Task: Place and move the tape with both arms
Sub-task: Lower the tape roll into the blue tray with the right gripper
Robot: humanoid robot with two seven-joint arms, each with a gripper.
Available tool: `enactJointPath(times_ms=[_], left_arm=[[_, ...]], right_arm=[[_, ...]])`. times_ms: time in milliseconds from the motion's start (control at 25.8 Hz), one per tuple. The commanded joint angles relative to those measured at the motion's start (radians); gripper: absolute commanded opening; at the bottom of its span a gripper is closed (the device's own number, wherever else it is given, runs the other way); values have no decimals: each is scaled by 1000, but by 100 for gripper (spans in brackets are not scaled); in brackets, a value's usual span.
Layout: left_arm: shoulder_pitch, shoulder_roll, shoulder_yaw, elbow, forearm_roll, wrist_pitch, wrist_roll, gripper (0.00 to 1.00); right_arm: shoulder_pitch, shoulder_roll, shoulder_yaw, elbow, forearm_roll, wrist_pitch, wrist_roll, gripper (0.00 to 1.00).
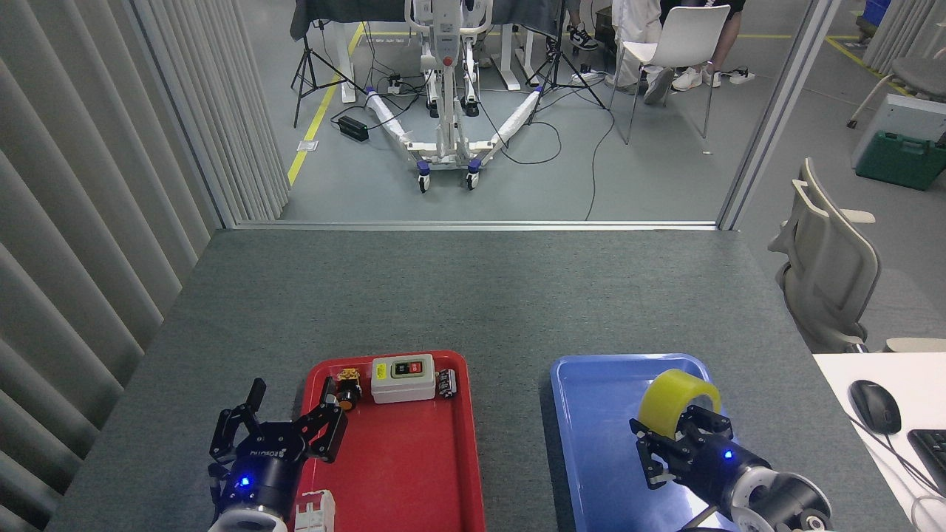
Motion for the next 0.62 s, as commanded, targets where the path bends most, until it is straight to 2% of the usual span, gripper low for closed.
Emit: enactJointPath(times_ms=[0,193,387,426,503,580], left_arm=[[1,-17,-1,1,-2,-2,-5,100],[9,-37,10,-28,-3,-10,-8,100],[9,-40,13,-24,-3,-117,-8,100],[9,-40,13,-24,-3,-128,-8,100],[9,-42,13,-21,-3,-132,-8,100],[9,-42,15,-16,-2,-131,-8,100]], right_arm=[[-54,-19,29,46,-12,40,108,25],[-70,-7,38,40,-10,45,174,24],[-33,-7,77,3,-38,45,240,24],[-10,-8,78,-12,-52,45,243,27],[32,-10,78,-57,-64,43,245,40],[71,-11,78,-98,-64,43,245,49]])
